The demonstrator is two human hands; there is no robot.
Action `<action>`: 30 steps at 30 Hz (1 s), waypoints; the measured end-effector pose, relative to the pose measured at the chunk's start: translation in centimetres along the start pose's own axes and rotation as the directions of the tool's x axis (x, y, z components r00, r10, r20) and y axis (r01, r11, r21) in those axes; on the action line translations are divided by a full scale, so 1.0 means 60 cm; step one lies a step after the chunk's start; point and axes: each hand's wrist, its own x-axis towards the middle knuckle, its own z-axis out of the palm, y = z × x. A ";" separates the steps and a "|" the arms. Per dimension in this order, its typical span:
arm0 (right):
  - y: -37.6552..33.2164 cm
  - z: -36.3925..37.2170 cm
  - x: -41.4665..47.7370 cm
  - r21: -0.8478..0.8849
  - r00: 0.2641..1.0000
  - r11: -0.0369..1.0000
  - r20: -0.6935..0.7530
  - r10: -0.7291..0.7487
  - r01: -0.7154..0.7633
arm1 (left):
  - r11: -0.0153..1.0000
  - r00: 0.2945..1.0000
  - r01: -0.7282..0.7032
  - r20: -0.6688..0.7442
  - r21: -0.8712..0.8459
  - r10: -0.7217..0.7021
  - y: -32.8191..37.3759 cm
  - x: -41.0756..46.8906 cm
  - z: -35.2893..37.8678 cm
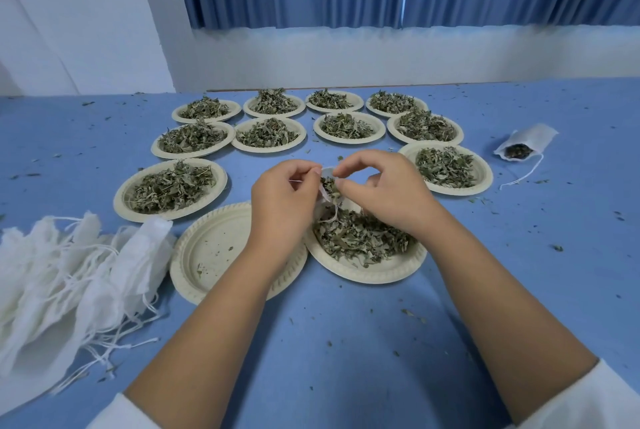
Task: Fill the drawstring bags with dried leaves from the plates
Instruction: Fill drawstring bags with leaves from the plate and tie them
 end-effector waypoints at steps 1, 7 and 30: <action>-0.001 0.001 -0.001 -0.006 1.000 1.000 0.006 -0.009 0.009 | 1.000 1.000 0.006 0.001 -0.004 -0.006 0.001 0.000 0.000; 0.003 0.010 0.002 0.061 0.995 0.995 0.077 0.069 -0.074 | 0.998 0.999 -0.041 0.007 0.045 0.040 -0.001 0.002 0.000; 0.016 0.034 0.001 -0.205 0.993 0.976 -0.079 -0.090 0.072 | 0.988 0.993 -0.078 0.103 0.135 0.064 0.000 0.000 -0.001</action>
